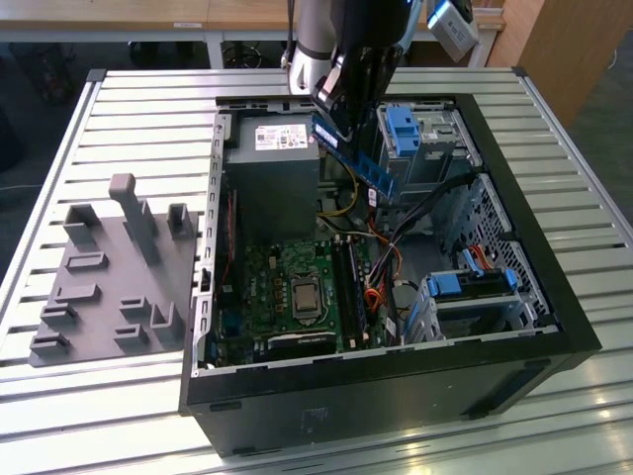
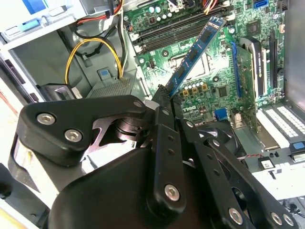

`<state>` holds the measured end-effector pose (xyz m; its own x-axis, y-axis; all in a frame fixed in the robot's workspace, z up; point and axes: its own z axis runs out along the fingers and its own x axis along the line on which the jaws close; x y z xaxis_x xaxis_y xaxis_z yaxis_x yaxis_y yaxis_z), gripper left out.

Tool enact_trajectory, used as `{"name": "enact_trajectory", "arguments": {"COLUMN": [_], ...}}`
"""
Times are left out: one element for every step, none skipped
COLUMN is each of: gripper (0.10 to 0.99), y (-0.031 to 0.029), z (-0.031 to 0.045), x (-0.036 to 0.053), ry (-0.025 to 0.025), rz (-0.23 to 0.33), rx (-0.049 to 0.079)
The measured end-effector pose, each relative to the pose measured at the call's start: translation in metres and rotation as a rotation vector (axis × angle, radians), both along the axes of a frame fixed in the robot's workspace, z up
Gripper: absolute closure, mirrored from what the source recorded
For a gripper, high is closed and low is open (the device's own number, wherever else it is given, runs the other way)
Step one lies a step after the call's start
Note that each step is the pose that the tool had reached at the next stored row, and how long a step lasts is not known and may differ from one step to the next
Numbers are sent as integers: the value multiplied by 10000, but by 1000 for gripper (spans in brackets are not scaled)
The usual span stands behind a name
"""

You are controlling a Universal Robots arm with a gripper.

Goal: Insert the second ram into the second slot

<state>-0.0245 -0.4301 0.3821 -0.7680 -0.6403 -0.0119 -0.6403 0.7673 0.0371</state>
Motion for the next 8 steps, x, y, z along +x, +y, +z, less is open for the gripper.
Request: {"name": "enact_trajectory", "arguments": {"gripper": [949,949,949,949,949,949,949,949], "y": [0,0,0,0,0,0,0,0], "z": [0,0,0,0,0,0,0,0], "x": [0,0,0,0,0,0,0,0], "ry": [0,0,0,0,0,0,0,0], "rz": [-34,-67,-103,-136,-169,-201,-233,-264], "rx": [0,0,0,0,0,0,0,0]}}
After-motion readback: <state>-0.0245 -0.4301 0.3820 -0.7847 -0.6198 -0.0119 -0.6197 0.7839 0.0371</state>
